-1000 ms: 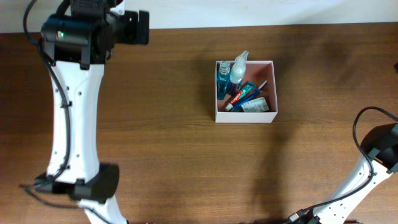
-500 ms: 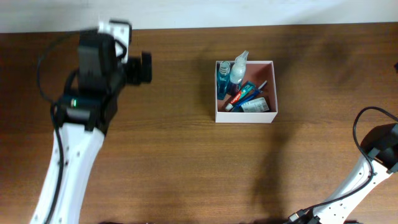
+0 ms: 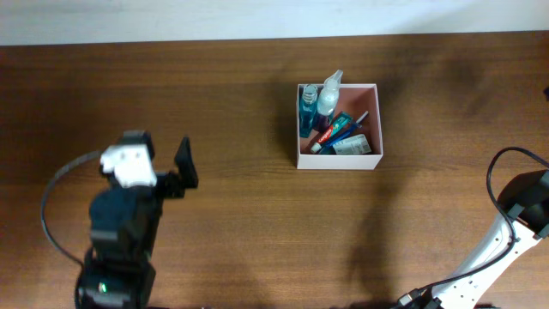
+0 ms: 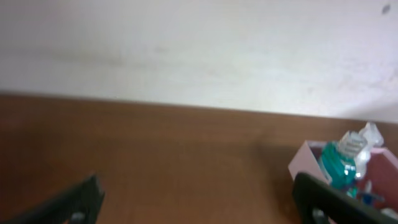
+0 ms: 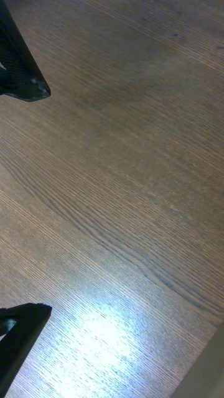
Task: Pack container
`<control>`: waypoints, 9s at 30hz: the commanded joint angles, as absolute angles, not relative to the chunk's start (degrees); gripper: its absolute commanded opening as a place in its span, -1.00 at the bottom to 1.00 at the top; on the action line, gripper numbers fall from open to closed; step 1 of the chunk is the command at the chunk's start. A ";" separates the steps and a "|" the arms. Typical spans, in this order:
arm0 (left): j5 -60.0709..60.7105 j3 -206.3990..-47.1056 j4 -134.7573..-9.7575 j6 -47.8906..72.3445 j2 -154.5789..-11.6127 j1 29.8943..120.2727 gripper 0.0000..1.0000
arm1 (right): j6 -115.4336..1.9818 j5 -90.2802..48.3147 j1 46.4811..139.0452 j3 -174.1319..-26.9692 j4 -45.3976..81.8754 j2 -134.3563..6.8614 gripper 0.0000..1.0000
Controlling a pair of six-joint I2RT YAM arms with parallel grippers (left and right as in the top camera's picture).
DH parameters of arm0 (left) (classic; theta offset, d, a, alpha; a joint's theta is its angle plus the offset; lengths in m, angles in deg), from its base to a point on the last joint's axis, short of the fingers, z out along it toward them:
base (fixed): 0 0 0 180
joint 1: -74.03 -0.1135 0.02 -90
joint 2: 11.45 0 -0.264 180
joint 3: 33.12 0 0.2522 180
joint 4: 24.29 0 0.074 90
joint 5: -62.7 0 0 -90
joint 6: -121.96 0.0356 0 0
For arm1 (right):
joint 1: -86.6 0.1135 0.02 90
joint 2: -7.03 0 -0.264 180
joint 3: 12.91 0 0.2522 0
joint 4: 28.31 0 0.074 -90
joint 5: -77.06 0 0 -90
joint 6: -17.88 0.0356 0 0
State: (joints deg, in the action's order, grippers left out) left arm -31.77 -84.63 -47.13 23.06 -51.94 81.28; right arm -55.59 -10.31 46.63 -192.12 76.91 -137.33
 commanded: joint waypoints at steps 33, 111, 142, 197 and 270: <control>-31.11 -47.65 -21.52 14.40 -11.70 73.06 0.99 | -55.11 -9.45 46.83 -192.58 76.91 -136.96 0.98; -25.12 -47.41 -42.61 21.77 -11.74 73.06 0.99 | -55.11 -9.45 46.83 -192.58 76.91 -136.96 0.98; -25.12 -47.39 -42.61 21.77 -11.74 73.06 0.99 | -55.59 1.67 53.02 -192.60 76.70 -126.18 0.98; -25.12 -47.39 -42.61 21.77 -11.74 73.06 0.99 | -72.11 -19.64 88.10 -86.99 6.58 -18.86 0.98; -25.12 -47.39 -42.61 21.77 -11.74 73.06 0.99 | -72.14 -19.86 88.14 -26.99 -15.48 6.80 0.98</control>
